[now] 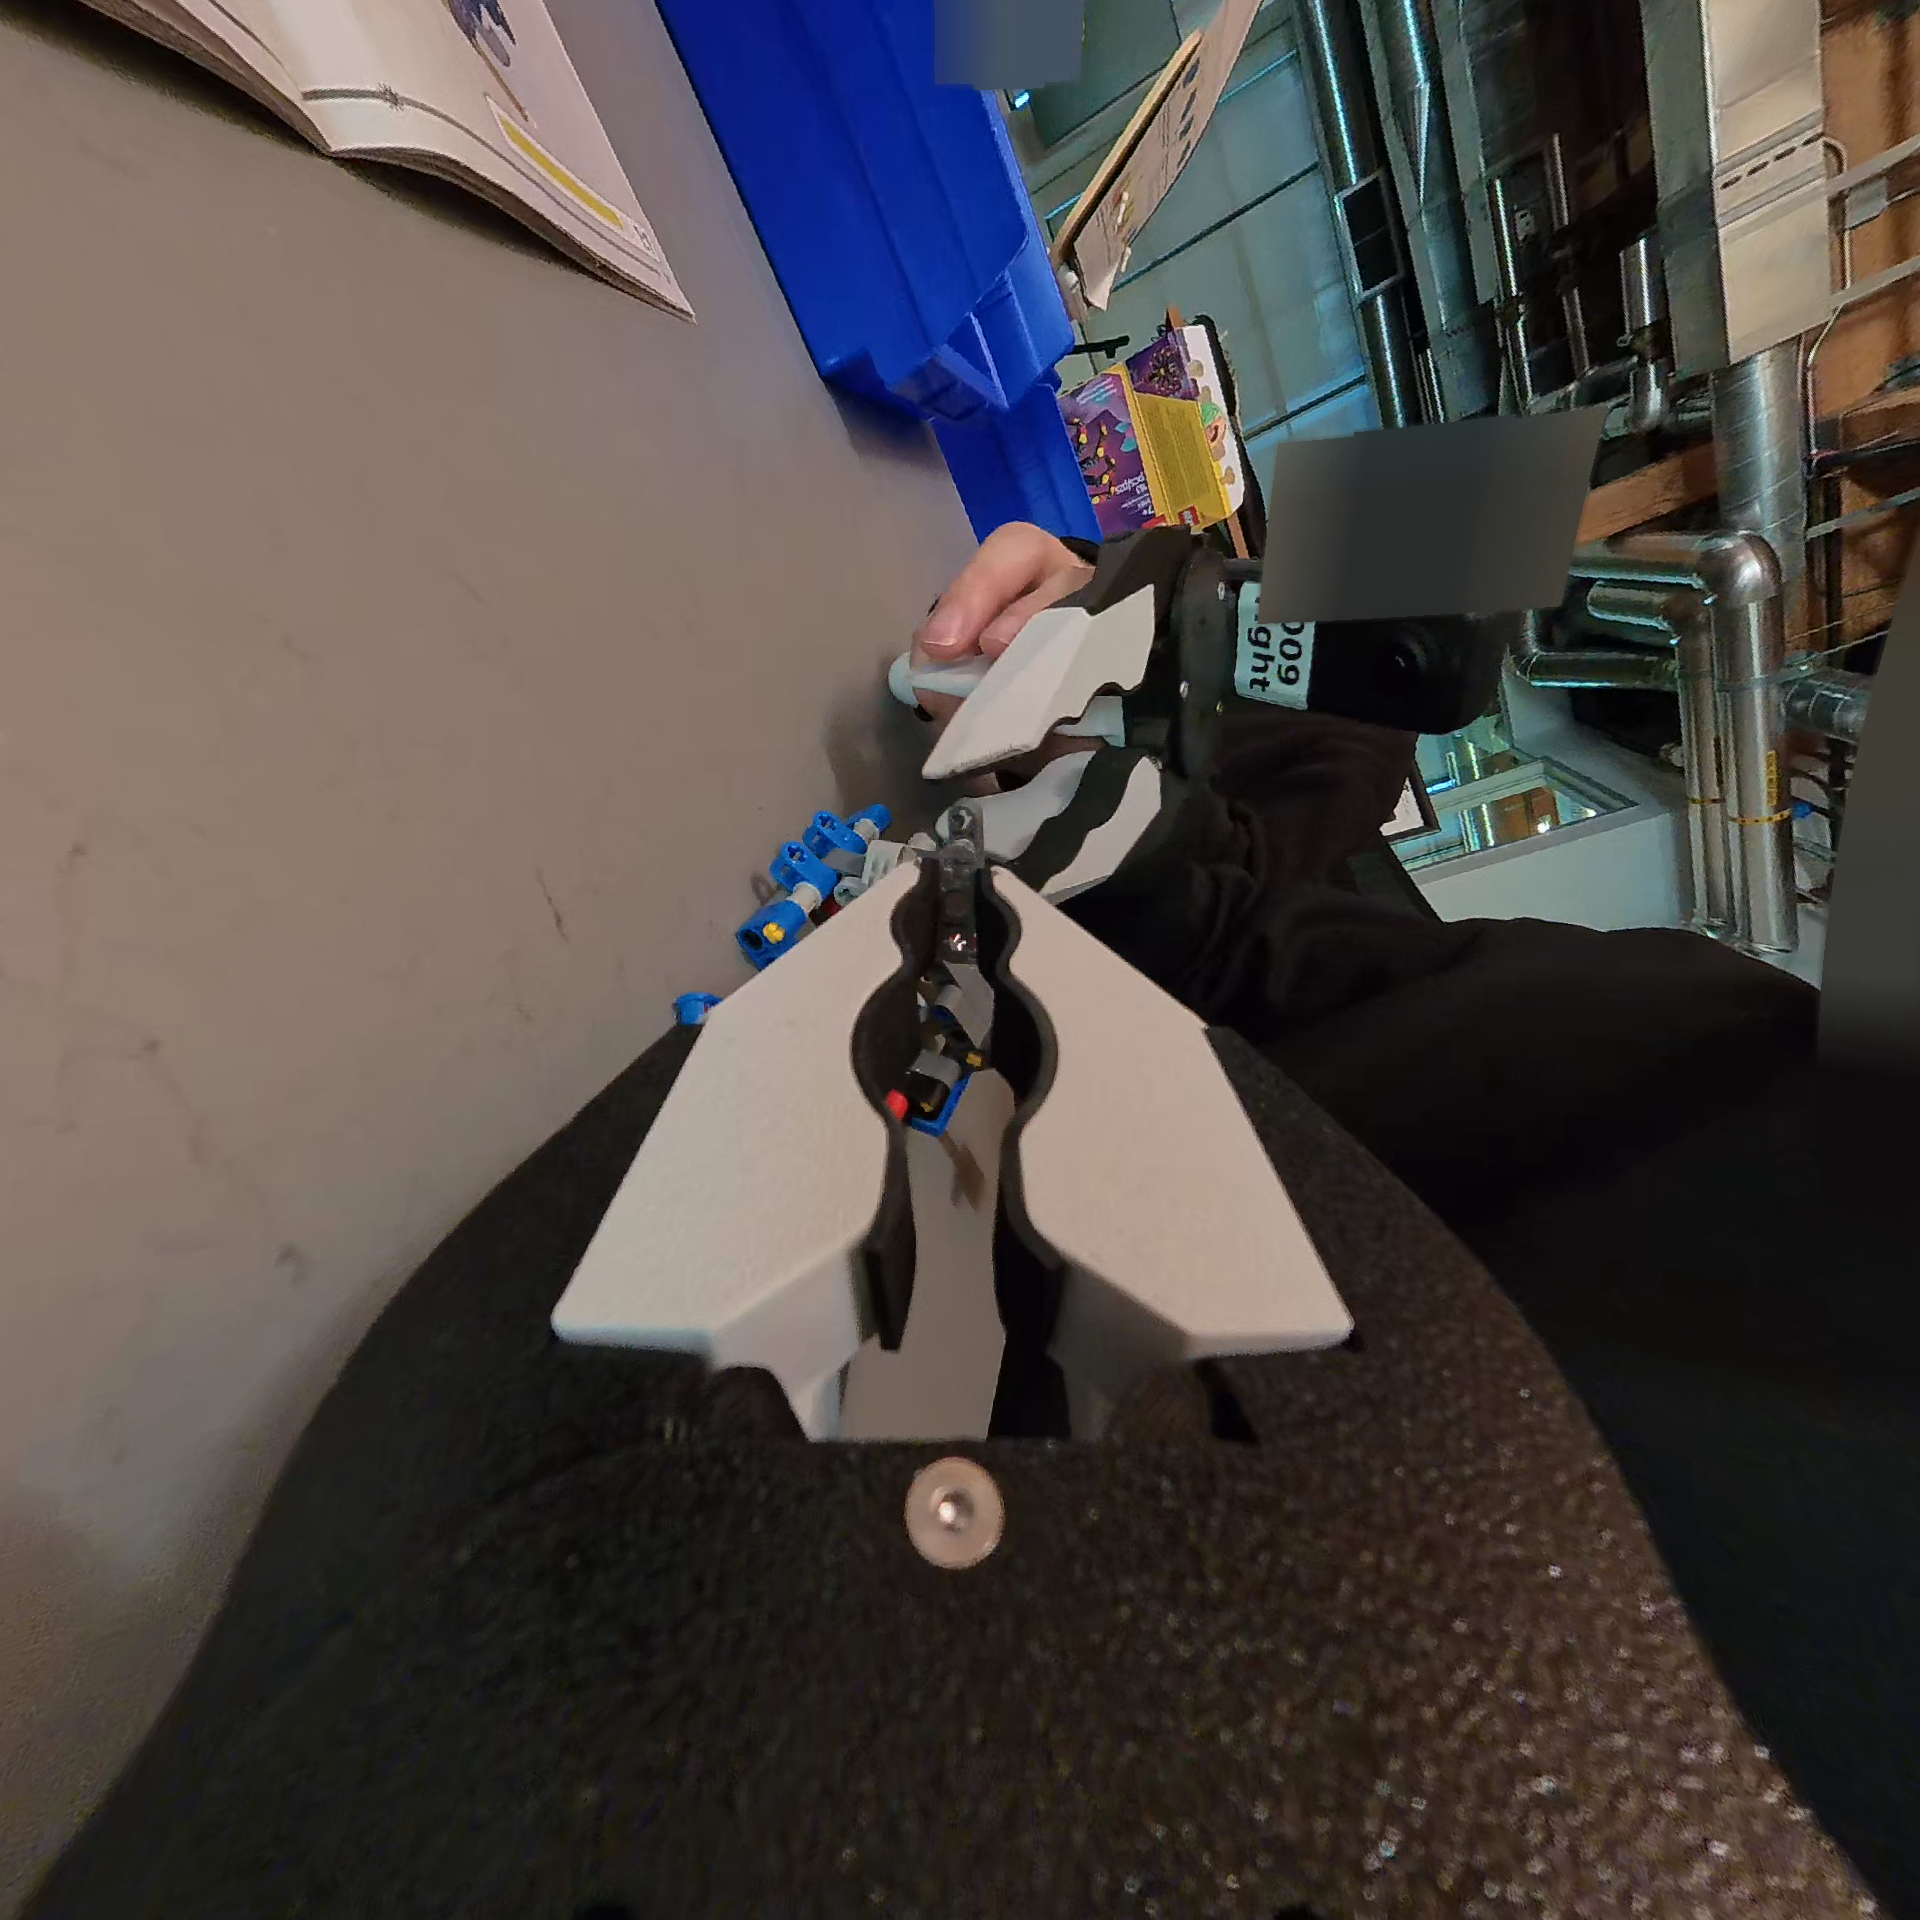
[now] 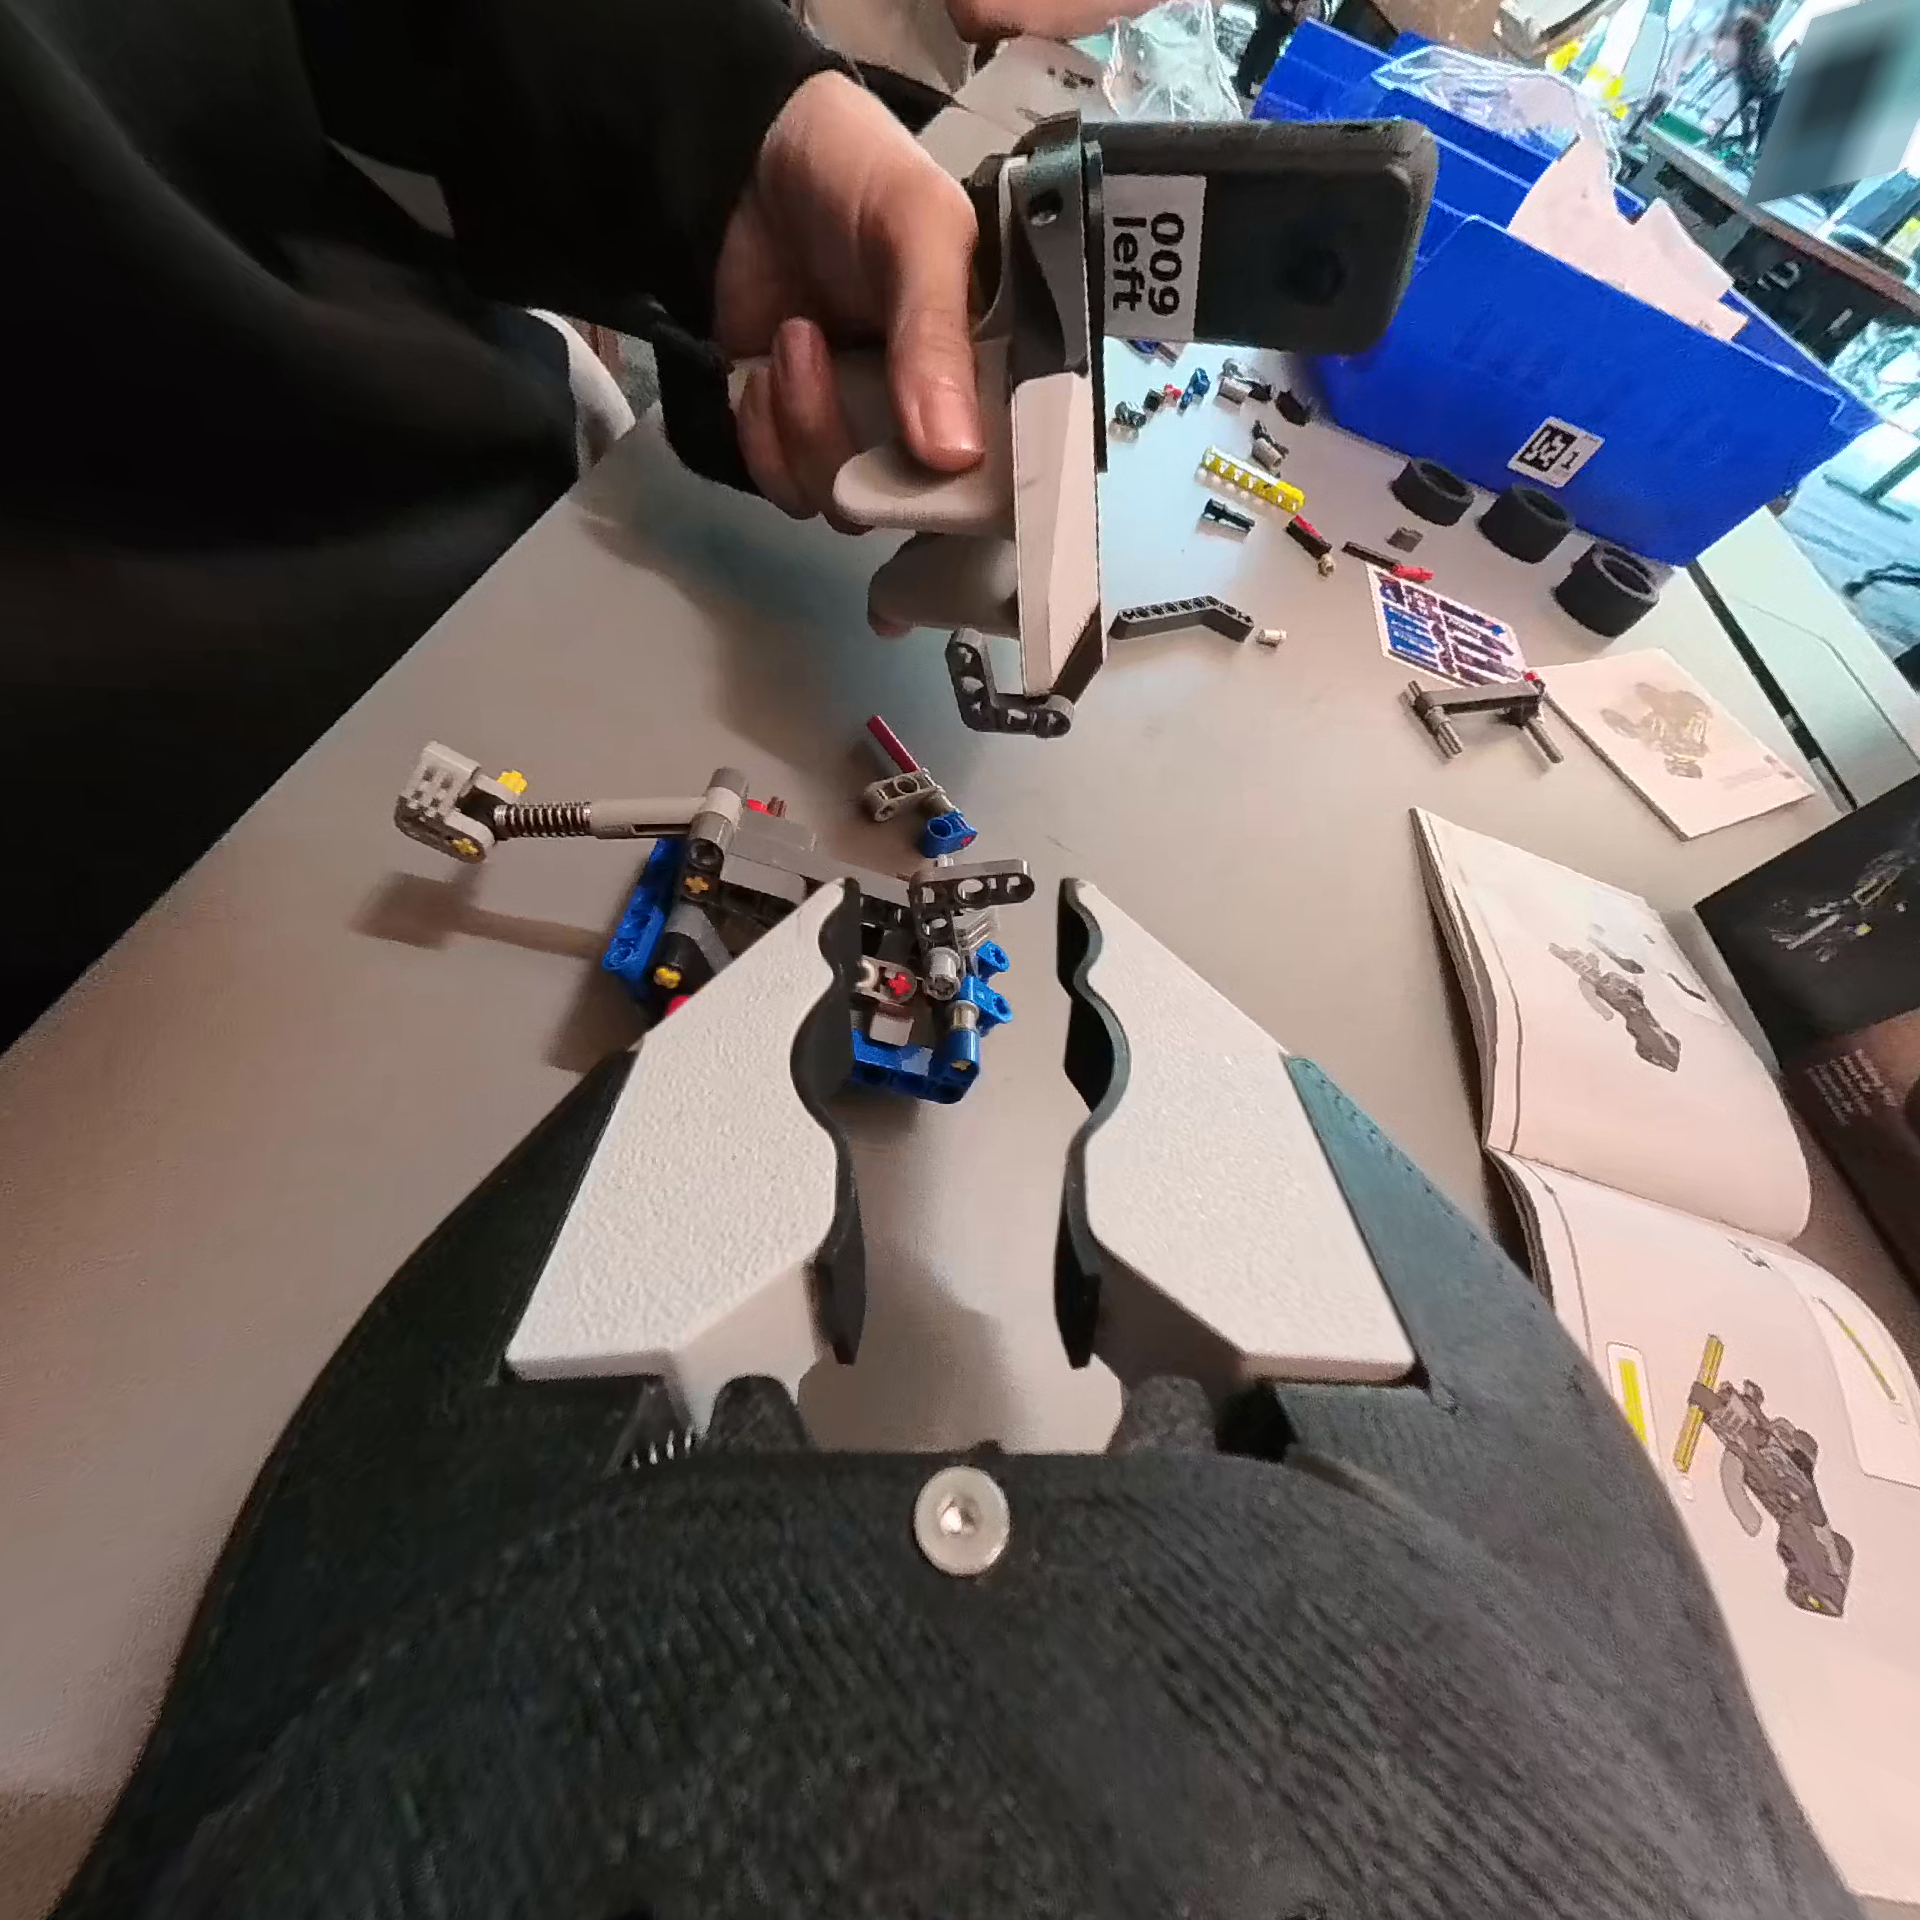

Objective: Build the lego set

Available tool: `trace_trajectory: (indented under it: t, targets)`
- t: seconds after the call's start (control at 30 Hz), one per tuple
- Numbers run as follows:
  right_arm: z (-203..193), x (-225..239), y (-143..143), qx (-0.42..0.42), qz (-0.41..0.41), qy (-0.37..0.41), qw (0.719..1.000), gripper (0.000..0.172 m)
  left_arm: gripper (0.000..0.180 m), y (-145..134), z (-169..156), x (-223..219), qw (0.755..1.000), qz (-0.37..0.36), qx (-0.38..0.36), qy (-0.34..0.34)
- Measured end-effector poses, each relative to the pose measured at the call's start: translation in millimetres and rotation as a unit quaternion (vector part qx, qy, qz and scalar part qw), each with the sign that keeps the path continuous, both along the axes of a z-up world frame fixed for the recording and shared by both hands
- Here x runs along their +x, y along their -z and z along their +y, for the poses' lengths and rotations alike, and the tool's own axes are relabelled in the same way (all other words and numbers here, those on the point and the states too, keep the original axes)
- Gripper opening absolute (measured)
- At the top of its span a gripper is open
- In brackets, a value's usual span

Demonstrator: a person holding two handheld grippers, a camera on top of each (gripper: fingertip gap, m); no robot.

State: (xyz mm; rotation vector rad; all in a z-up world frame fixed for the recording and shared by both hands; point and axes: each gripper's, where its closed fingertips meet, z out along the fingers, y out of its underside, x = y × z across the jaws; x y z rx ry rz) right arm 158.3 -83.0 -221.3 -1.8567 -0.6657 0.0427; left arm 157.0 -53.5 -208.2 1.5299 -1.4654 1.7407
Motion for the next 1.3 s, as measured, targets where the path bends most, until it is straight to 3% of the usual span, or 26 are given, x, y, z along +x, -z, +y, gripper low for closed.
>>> trace_trajectory:
  t: [0.27, 0.5, 0.77, 1.03, 1.17, 1.3]
  targets:
    - [1.7, -0.1, -0.8, 0.036, -0.058, -0.014, 0.998, 0.025, 0.003, 1.4, -2.5, 1.3, 1.0, 0.002, -0.006, 0.003]
    - [4.7, 5.0, 0.3, 0.033, -0.058, 0.0, 0.998, 0.021, 0.003, 2.7, -3.8, 2.2, 1.0, 0.003, -0.009, 0.005]
    - [5.1, 16.6, 5.7, -0.05, 0.058, 0.052, 0.996, 0.021, 0.003, 9.2, -7.5, 1.2, 1.0, 0.013, -0.004, 0.011]
    - [0.9, 13.8, 6.6, -0.121, 0.182, 0.067, 0.973, 0.021, 0.003, 16.3, -10.4, 0.8, 0.999, 0.031, 0.0, 0.019]
    - [1.4, 15.3, -2.5, -0.114, 0.244, 0.076, 0.96, 0.021, 0.003, 16.0, -11.2, 1.1, 0.999, 0.026, 0.006, 0.02]
    - [2.7, 23.0, -4.2, -0.104, 0.243, 0.102, 0.959, 0.021, 0.003, 11.1, -9.5, 4.1, 1.0, 0.015, 0.012, 0.016]
